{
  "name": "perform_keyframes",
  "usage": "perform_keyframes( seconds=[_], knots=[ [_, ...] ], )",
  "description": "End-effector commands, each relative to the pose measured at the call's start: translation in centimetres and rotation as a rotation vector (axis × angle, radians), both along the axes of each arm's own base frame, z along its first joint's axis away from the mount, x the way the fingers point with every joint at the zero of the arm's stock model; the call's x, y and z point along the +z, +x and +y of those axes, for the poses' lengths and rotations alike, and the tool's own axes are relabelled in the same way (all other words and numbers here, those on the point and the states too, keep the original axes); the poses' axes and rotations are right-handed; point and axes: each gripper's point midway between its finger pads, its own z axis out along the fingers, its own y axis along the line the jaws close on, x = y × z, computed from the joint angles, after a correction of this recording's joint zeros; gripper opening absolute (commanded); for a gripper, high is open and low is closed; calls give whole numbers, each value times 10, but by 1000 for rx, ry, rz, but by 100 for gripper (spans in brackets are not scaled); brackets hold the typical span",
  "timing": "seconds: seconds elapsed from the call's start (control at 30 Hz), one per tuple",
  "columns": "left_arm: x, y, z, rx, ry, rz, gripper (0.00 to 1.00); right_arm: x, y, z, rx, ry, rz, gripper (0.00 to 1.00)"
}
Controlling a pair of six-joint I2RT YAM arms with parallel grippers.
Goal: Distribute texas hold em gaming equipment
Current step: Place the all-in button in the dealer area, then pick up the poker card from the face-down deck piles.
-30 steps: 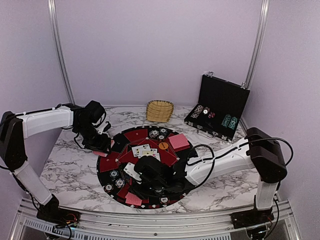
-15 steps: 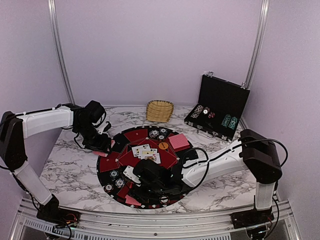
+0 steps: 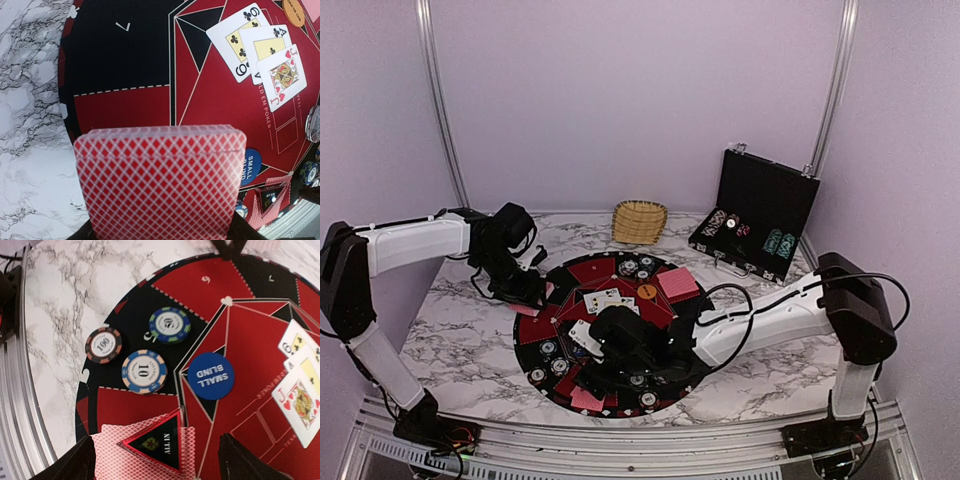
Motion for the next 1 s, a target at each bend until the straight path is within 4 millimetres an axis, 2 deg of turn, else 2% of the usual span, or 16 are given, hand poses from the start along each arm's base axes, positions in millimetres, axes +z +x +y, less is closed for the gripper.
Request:
perform_keyframes(
  seconds=[0.0,0.2,0.3,0.4,0.63,0.97],
  knots=[
    [6,4,-15,-51,-10,-18,38,52,24,-11,-65,129,75,82],
    [9,1,-25,-90,6,-16,37,91,59,-32,-122,276,225,81],
    [10,-2,-32,-116,11,-15,37,103,83,-46,-163,359,317,79],
    [12,-5,-38,-142,14,-17,37,114,97,-51,-174,440,390,77],
    [19,-11,-51,-198,13,-26,37,114,114,-54,-187,521,547,74],
    [26,-28,-77,-318,2,-32,37,100,115,-26,-124,550,725,70]
  ],
)
